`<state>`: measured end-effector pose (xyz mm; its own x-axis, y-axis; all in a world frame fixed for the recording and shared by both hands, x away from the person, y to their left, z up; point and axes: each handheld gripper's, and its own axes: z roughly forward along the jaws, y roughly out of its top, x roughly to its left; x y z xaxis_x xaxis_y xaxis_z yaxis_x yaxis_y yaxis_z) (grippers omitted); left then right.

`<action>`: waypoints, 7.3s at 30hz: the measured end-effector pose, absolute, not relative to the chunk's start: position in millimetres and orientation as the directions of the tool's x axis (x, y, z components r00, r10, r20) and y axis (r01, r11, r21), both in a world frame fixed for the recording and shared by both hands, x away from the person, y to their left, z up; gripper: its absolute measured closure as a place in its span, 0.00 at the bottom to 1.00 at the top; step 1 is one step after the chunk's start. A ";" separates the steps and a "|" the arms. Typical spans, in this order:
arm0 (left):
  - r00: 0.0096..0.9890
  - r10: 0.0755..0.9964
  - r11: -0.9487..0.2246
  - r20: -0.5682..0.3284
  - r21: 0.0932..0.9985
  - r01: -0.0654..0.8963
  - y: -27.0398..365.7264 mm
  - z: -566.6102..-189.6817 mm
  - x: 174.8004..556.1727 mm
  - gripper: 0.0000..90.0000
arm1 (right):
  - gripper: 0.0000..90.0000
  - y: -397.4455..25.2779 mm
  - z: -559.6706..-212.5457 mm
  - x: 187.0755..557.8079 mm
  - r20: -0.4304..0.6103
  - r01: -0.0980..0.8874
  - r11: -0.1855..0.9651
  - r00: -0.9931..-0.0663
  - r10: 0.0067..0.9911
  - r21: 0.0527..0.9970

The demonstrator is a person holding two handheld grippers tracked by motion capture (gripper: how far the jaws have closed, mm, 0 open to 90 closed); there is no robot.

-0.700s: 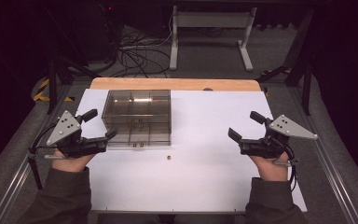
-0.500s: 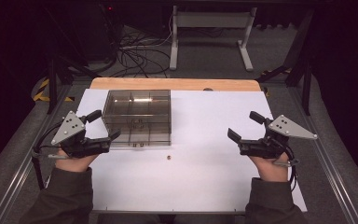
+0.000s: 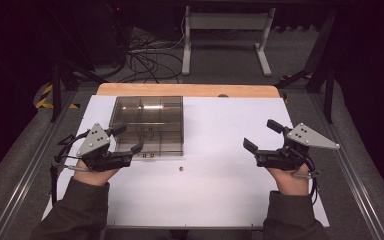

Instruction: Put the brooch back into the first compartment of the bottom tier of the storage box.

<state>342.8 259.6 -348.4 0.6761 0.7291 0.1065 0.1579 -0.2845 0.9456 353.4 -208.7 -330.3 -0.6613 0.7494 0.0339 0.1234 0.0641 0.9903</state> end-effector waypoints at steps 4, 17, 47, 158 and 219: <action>0.689 0.717 -0.298 0.107 0.940 0.165 255.8 -352.5 345.1 0.29 | 0.02 -208.4 -330.2 353.4 0.031 0.123 0.069 -0.662 0.749 0.990; 0.719 0.689 -0.317 0.090 0.930 0.188 239.8 -365.1 349.9 0.33 | 0.02 -206.9 -329.1 352.3 0.030 0.130 0.075 -0.660 0.751 0.989; 0.783 0.621 -0.358 0.046 0.905 0.231 205.9 -395.9 360.2 0.41 | 0.03 -204.4 -329.5 352.6 0.023 0.139 0.092 -0.659 0.752 0.986; 0.829 0.556 -0.593 0.067 0.731 0.338 141.8 -463.5 388.1 0.89 | 0.05 -202.0 -331.7 353.1 0.027 0.150 0.094 -0.654 0.756 0.984; 0.757 0.647 -0.462 0.093 0.837 0.292 184.5 -420.9 385.2 0.89 | 0.05 -199.3 -333.3 354.3 0.024 0.154 0.103 -0.659 0.752 0.983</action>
<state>385.2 184.5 -420.9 0.7572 0.6465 0.0928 0.2921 -0.4623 0.8373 354.3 -199.3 -333.3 -0.6592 0.7516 0.0244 0.1544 0.1035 0.9826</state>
